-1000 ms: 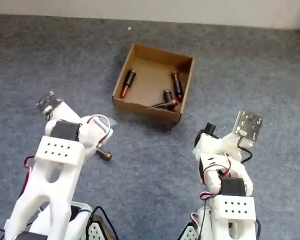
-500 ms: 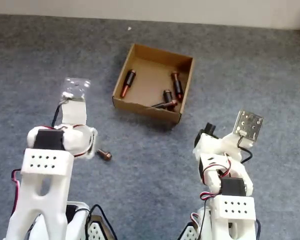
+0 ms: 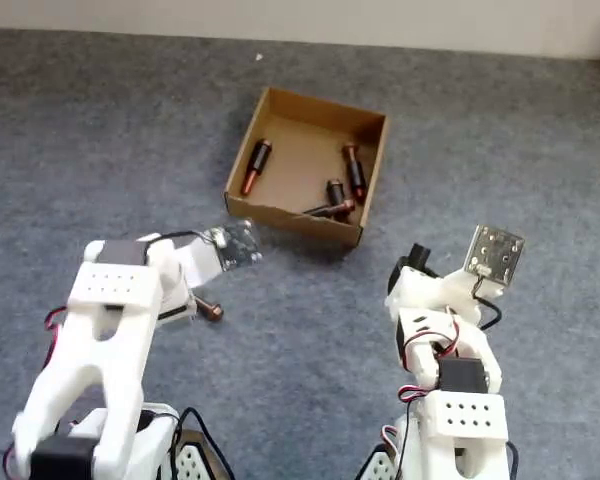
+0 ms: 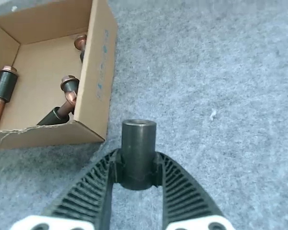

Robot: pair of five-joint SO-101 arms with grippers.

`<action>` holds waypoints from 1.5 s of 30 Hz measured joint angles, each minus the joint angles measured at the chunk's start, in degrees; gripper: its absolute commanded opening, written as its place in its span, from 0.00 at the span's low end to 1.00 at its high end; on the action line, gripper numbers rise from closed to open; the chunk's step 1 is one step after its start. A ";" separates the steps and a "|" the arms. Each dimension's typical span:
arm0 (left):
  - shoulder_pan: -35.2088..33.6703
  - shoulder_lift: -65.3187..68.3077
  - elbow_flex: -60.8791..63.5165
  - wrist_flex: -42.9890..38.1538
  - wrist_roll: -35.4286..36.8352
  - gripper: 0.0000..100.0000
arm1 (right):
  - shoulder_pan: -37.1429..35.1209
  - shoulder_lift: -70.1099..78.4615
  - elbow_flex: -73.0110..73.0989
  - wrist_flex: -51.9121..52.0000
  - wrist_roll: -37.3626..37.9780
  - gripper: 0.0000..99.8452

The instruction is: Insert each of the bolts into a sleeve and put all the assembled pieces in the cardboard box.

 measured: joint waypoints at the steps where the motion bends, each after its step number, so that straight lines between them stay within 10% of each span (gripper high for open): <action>1: 0.26 2.02 -0.79 0.00 -2.02 0.25 | 0.00 0.00 0.00 -0.26 0.00 0.00; 14: 6.33 23.74 -13.89 -0.18 -9.67 0.25 | 0.00 0.00 0.00 -0.88 0.00 0.00; 32: 6.68 34.37 -17.67 0.53 -12.40 0.01 | 0.00 0.00 0.00 -0.88 0.00 0.00; 45: 6.59 17.67 -11.52 2.46 2.46 0.01 | 0.00 0.00 0.00 -0.88 0.00 0.00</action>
